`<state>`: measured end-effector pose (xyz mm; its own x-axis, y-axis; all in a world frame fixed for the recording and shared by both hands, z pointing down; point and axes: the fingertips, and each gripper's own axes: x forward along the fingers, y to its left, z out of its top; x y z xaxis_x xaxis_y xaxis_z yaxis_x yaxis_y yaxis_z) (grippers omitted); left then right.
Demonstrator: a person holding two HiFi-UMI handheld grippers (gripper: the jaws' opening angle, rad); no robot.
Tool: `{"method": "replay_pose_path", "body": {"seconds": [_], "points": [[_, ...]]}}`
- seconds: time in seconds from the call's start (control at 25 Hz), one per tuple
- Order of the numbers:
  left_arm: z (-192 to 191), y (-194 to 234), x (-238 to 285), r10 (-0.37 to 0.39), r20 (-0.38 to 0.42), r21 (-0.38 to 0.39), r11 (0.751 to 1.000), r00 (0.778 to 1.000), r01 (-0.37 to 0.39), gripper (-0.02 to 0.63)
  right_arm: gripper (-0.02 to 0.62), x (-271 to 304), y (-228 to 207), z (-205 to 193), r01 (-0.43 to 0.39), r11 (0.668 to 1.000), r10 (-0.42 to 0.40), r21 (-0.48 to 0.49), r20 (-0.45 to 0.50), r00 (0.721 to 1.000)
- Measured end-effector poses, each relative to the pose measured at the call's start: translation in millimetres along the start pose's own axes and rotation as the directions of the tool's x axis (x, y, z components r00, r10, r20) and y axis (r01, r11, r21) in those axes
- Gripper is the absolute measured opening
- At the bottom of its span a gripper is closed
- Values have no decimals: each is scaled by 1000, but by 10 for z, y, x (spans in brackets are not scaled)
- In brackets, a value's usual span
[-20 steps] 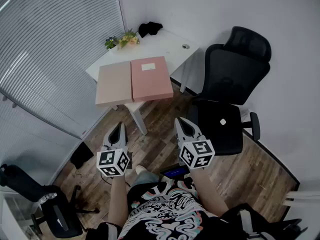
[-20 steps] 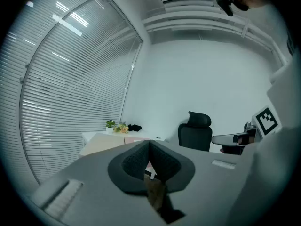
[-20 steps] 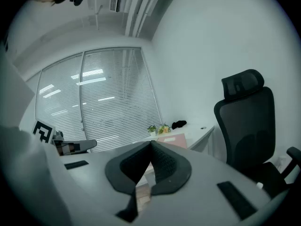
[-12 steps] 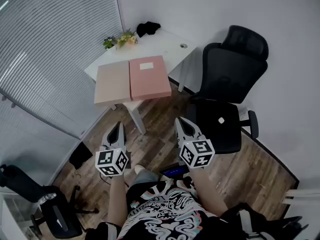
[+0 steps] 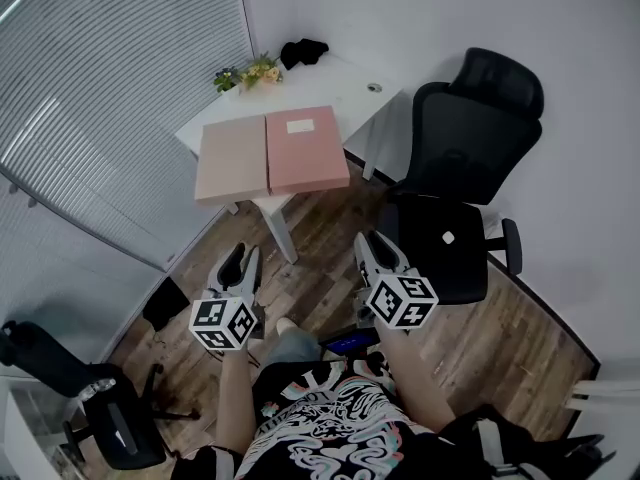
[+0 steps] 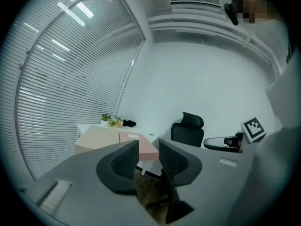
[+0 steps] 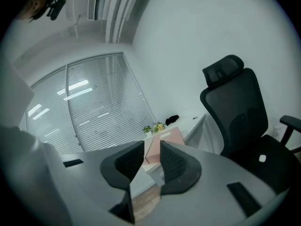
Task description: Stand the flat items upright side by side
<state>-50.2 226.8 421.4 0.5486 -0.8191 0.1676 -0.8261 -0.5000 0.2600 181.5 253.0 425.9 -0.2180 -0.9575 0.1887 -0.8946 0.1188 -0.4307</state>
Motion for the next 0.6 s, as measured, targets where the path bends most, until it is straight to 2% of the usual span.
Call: {"method": "replay_pose_path", "body": {"seconds": [0.12, 0.28, 0.48, 0.6], "points": [[-109, 50, 4, 2, -41, 3, 1000, 999, -2, 141, 129, 44, -26, -90, -9, 998, 10, 65, -18, 1000], [-197, 144, 132, 0, -81, 23, 1000, 997, 2, 162, 153, 190, -134, -193, -3, 986, 10, 166, -38, 999], [-326, 313, 430, -5, -133, 28, 1000, 991, 9, 164, 172, 451, -290, -305, 28, 974, -11, 227, -77, 997], [-342, 412, 714, -28, -166, 54, 998, 986, 38, 166, 181, 679, -398, -315, 50, 966, -26, 254, -98, 995]]}}
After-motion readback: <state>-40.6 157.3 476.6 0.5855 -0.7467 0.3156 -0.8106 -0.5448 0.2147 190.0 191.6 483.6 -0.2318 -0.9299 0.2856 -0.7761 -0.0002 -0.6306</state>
